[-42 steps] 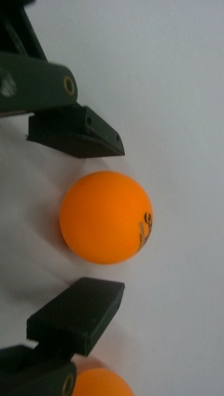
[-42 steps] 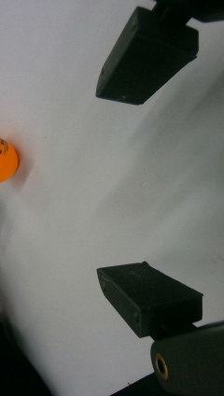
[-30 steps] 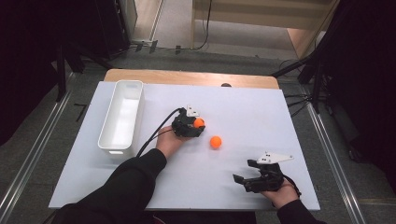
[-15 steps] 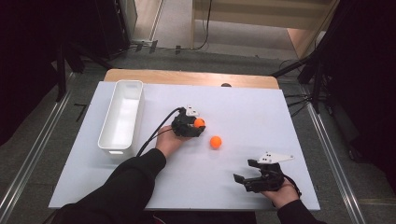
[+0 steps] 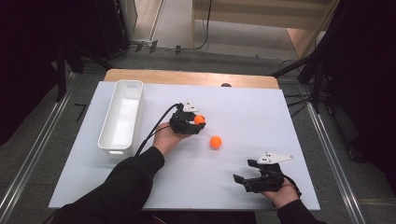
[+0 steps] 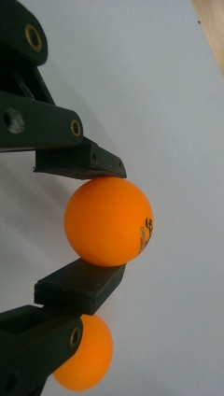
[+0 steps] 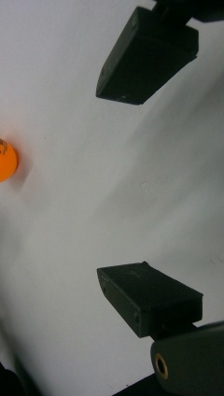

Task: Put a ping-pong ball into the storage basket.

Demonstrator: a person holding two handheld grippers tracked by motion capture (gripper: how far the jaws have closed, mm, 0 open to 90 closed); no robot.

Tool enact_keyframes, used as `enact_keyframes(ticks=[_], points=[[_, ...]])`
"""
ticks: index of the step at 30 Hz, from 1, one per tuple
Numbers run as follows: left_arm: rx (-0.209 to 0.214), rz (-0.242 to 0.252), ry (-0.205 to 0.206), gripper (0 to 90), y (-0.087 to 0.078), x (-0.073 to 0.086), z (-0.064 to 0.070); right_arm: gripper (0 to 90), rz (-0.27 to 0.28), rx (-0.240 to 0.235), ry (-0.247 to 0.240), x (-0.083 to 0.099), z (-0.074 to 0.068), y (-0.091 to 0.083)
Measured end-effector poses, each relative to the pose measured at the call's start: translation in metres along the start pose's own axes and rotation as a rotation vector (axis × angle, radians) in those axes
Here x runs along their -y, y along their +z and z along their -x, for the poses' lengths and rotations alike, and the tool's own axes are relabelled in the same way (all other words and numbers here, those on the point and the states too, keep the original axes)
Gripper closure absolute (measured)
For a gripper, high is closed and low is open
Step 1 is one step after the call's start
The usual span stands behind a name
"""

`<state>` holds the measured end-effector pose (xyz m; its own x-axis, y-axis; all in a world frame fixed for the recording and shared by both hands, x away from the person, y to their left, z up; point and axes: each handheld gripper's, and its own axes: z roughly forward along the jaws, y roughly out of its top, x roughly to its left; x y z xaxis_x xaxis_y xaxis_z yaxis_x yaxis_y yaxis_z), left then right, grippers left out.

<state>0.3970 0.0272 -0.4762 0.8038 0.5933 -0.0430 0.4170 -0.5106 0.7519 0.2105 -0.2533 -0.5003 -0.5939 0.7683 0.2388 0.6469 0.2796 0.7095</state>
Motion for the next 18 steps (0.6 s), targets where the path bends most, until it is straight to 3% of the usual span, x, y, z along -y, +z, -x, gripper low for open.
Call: enact_keyframes(ticks=[10, 18], points=[[0.054, 0.024, -0.019, 50.2, -0.019, -0.013, 0.004, 11.5, 0.001, 0.001, 0.000, 0.000, 0.000, 0.000], [0.074, 0.006, -0.029, 50.2, -0.028, -0.018, 0.003, 11.6, 0.001, 0.000, -0.001, 0.000, 0.001, 0.000]])
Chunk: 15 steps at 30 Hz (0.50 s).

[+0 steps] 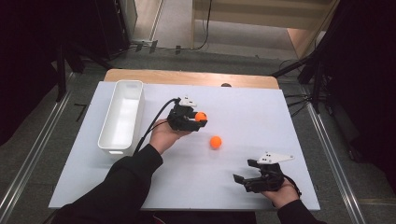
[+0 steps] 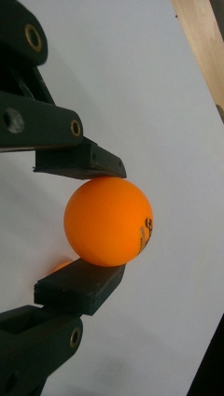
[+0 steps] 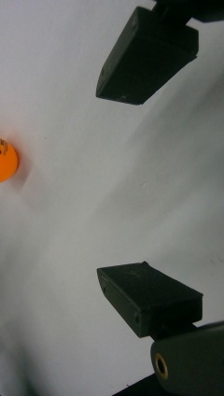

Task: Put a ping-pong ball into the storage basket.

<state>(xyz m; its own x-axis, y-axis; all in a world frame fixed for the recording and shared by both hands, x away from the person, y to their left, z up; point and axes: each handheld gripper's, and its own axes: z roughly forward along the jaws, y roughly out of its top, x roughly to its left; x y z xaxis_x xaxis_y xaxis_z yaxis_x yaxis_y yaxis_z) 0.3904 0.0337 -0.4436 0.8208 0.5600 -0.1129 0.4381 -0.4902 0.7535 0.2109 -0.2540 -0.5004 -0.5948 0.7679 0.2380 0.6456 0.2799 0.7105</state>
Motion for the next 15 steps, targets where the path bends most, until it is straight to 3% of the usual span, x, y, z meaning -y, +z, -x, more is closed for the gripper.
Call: enact_keyframes(ticks=[6, 10, 15], points=[[0.024, -0.008, -0.017, 50.2, -0.005, -0.002, 0.001, 11.6, 0.004, 0.009, 0.017, 0.000, -0.001, -0.002], [0.033, -0.019, -0.025, 50.2, -0.008, -0.005, 0.002, 11.6, 0.003, 0.005, 0.002, 0.000, -0.001, 0.000], [0.041, -0.018, -0.011, 50.2, -0.015, -0.009, 0.005, 11.6, 0.005, 0.007, 0.012, -0.001, -0.001, -0.001]])
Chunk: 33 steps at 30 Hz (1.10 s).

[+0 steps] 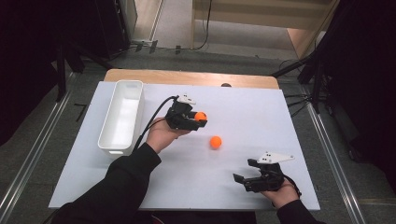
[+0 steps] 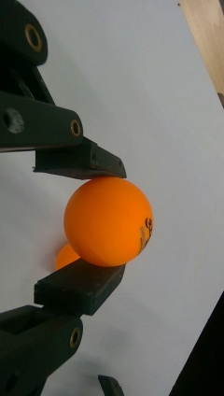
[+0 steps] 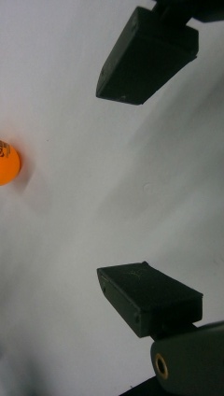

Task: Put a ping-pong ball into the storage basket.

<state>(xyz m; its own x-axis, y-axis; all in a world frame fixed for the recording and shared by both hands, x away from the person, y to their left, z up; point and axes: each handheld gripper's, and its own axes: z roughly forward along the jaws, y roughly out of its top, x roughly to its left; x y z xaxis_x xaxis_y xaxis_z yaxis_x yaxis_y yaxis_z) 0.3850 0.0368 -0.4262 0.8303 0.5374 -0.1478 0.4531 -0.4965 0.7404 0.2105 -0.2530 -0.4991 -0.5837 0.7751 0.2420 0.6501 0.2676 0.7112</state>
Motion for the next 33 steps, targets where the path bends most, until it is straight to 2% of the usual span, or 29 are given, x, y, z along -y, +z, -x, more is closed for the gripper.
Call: enact_keyframes(ticks=[8, 11, 13, 17, 23, 33], points=[[0.013, 0.005, -0.009, 50.2, -0.008, -0.002, -0.001, 11.6, 0.001, 0.007, -0.006, 0.000, 0.001, 0.001], [0.056, 0.016, -0.032, 50.1, -0.012, -0.002, -0.003, 11.6, 0.013, 0.017, -0.015, 0.000, 0.001, -0.001], [0.047, 0.011, -0.026, 50.2, -0.014, -0.002, -0.002, 11.6, 0.014, 0.016, -0.009, 0.000, 0.001, -0.002], [0.010, -0.006, 0.014, 50.2, -0.017, -0.002, 0.002, 11.6, 0.019, 0.014, -0.009, 0.000, 0.001, -0.002], [0.021, 0.006, 0.008, 50.1, -0.024, -0.004, 0.004, 11.6, 0.017, 0.009, -0.022, -0.001, 0.001, -0.001], [0.014, 0.000, -0.007, 50.1, -0.029, -0.003, -0.002, 11.6, 0.019, 0.009, -0.020, -0.001, 0.001, -0.001]])
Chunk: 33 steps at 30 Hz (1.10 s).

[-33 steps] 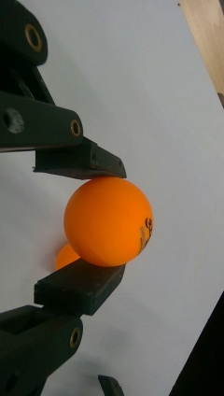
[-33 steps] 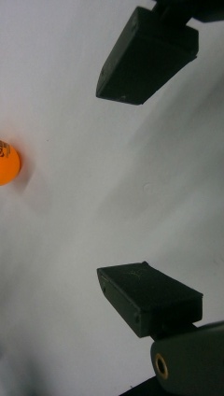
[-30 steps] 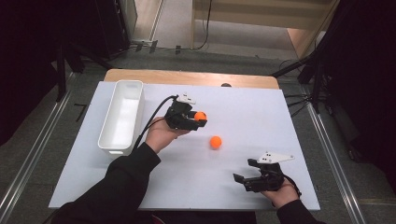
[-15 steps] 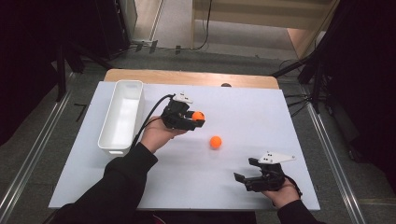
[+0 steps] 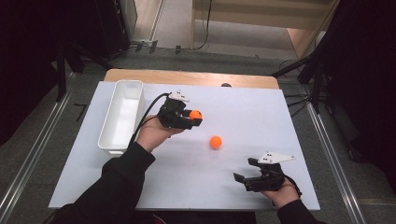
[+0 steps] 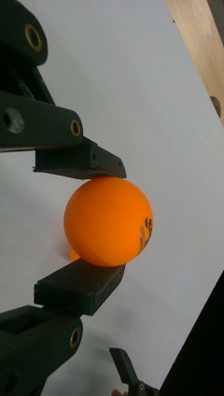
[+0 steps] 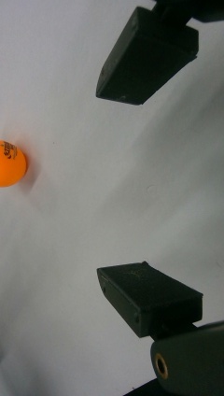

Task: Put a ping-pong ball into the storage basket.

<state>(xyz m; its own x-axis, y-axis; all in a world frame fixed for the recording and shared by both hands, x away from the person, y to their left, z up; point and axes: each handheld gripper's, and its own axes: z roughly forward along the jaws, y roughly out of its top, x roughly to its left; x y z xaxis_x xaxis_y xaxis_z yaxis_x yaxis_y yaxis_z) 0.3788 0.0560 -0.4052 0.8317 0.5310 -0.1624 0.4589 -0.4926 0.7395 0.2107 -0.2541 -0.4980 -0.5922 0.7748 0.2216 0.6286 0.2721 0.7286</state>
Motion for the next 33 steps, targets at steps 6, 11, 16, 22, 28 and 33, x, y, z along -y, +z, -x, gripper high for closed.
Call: enact_keyframes(ticks=[6, 11, 16, 22, 28, 33], points=[[-0.005, 0.004, -0.008, 50.1, -0.004, -0.001, -0.003, 11.6, -0.002, -0.001, -0.001, 0.000, 0.000, 0.000], [-0.033, 0.015, -0.017, 50.0, -0.008, -0.001, -0.007, 11.6, -0.001, 0.000, 0.004, 0.000, 0.000, -0.001], [-0.035, 0.006, -0.039, 50.2, -0.011, -0.001, -0.012, 11.6, 0.008, 0.004, 0.009, 0.000, 0.000, -0.002], [-0.053, 0.011, -0.046, 50.1, -0.014, 0.000, -0.015, 11.6, 0.003, 0.004, 0.007, 0.000, 0.000, -0.001], [-0.057, 0.012, -0.058, 50.1, -0.018, 0.001, -0.022, 11.6, 0.003, 0.004, 0.006, 0.000, 0.000, -0.001], [-0.049, 0.014, -0.071, 50.1, -0.022, 0.001, -0.025, 11.6, 0.012, 0.013, 0.013, 0.000, 0.001, -0.002]])
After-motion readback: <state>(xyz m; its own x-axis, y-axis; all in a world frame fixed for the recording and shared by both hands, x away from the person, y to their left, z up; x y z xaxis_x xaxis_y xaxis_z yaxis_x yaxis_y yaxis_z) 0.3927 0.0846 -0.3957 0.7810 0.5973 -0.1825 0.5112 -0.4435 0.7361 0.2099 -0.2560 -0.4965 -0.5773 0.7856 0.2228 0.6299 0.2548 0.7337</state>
